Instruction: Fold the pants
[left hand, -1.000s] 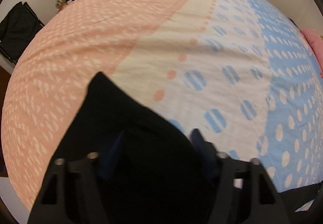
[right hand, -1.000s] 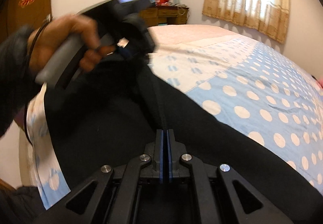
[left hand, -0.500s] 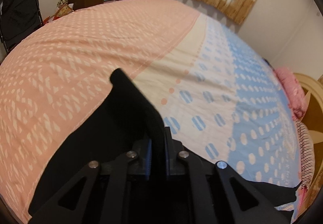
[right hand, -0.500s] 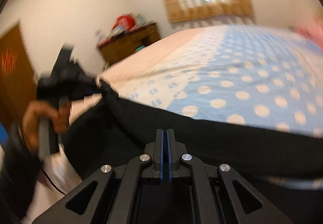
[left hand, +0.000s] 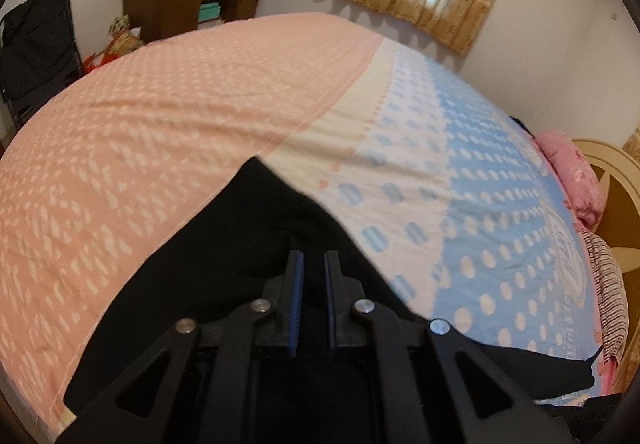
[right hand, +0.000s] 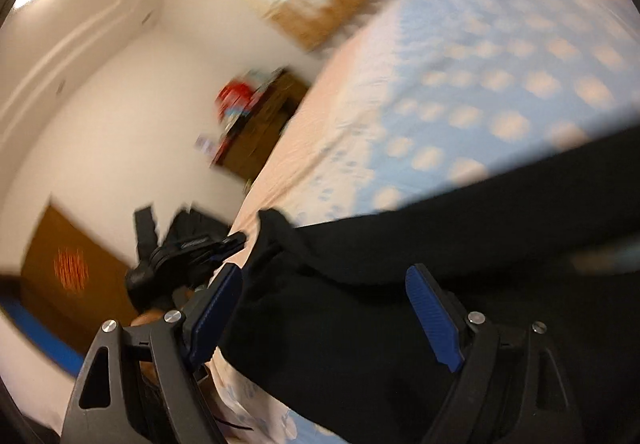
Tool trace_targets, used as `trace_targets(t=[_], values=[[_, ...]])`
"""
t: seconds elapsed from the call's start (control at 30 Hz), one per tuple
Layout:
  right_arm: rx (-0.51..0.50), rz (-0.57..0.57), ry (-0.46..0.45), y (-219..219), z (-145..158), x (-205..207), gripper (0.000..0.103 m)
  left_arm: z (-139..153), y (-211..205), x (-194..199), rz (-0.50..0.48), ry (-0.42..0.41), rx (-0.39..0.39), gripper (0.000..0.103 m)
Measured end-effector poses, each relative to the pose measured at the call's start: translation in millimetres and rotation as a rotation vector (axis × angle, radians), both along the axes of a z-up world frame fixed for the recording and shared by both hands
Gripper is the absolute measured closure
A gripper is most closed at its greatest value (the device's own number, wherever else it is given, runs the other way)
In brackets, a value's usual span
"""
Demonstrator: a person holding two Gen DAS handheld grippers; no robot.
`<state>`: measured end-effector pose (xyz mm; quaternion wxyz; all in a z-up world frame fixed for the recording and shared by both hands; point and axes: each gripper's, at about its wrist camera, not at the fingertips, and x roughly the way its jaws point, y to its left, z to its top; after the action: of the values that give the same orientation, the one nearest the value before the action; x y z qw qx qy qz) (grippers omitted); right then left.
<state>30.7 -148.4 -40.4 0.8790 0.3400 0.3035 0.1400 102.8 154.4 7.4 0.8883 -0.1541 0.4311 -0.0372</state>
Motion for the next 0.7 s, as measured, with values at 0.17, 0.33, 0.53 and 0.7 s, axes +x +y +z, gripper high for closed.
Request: trace_targets(t=[0.17,0.33,0.53,0.7], values=[[-0.316,0.154,-0.014,56,10,56,0.028,-4,10,-5,0.011,0.019,0.007,0.083],[-0.589,0.235,0.060,104,-28,93,0.084,-1,19,-2,0.002,0.046,-0.025,0.029],[-0.795,0.262,-0.116,133,-11,50,0.098,0,25,3,-0.009,0.068,-0.025,0.019],[-1.001,0.312,-0.160,165,-35,11,0.098,-5,11,11,-0.036,0.101,-0.030,0.019]])
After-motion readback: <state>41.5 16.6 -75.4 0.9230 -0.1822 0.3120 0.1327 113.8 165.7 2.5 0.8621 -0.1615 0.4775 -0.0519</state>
